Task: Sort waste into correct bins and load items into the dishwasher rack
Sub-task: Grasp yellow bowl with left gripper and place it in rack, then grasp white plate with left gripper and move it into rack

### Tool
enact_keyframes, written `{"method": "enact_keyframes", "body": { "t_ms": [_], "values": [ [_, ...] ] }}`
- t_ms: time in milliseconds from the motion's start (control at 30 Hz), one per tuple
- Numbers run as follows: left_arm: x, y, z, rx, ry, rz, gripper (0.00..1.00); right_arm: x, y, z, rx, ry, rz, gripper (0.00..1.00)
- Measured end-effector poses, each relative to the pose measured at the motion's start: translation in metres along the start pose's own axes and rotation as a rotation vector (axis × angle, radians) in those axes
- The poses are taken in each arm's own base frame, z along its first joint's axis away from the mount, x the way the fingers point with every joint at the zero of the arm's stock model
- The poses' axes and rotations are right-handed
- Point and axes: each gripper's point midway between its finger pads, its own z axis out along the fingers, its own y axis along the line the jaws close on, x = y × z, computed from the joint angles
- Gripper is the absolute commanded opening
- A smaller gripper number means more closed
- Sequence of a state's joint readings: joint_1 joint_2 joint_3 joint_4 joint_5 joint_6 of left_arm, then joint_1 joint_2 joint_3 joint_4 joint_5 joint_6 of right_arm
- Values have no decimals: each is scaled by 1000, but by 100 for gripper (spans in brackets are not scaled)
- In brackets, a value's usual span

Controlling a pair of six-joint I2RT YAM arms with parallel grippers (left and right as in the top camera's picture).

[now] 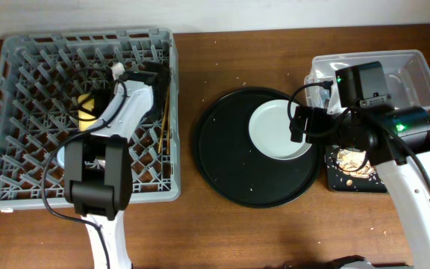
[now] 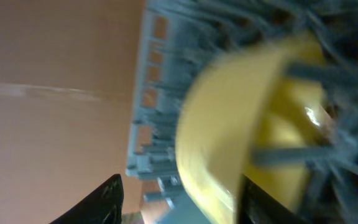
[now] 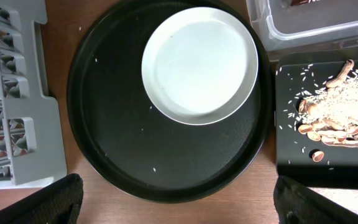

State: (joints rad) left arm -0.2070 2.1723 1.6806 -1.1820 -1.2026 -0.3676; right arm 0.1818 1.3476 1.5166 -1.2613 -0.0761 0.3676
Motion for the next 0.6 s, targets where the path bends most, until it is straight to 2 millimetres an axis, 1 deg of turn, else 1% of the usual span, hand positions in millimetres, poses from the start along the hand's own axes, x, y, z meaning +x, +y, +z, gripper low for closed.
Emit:
{"method": "enact_keyframes", "body": {
  "t_ms": [67,100,133,167,200,233,267,300,333,367,400,433,467,500,567,600],
  "values": [
    [12,-24,-15,148,48,50,57,0,0,0,0,0,0,98],
    [12,-32,-29,241,62,46,58,0,0,0,0,0,0,98],
    [8,-37,-49,355,60,18,58,0,0,0,0,0,0,98],
    [-3,-39,-83,528,31,-32,58,0,0,0,0,-1,0,98],
    [-22,-46,-139,789,-47,-108,58,0,0,0,0,-1,0,98],
    [-36,-52,-191,1013,-129,-135,58,0,0,0,0,0,0,98],
    [-43,-61,-226,1156,-177,-128,58,0,0,0,1,2,1,98],
    [-50,-76,-265,1328,-228,-111,58,0,0,0,1,1,0,99],
    [-47,-96,-294,1459,-233,-56,58,1,0,0,1,3,-1,99],
    [-41,-123,-322,1590,-225,7,57,0,0,0,0,1,0,99],
    [-32,-146,-336,1647,-201,61,56,0,0,0,0,1,0,98],
    [-15,-177,-350,1692,-160,135,54,0,0,0,0,0,0,99],
    [-2,-200,-357,1709,-131,185,52,0,0,0,0,0,0,98],
    [8,-222,-362,1711,-116,223,46,0,0,0,0,1,0,98],
    [21,-248,-359,1692,-84,258,38,1,0,0,1,3,0,98],
    [22,-254,-355,1685,-73,260,34,1,0,0,1,2,0,98]
  ]
}}
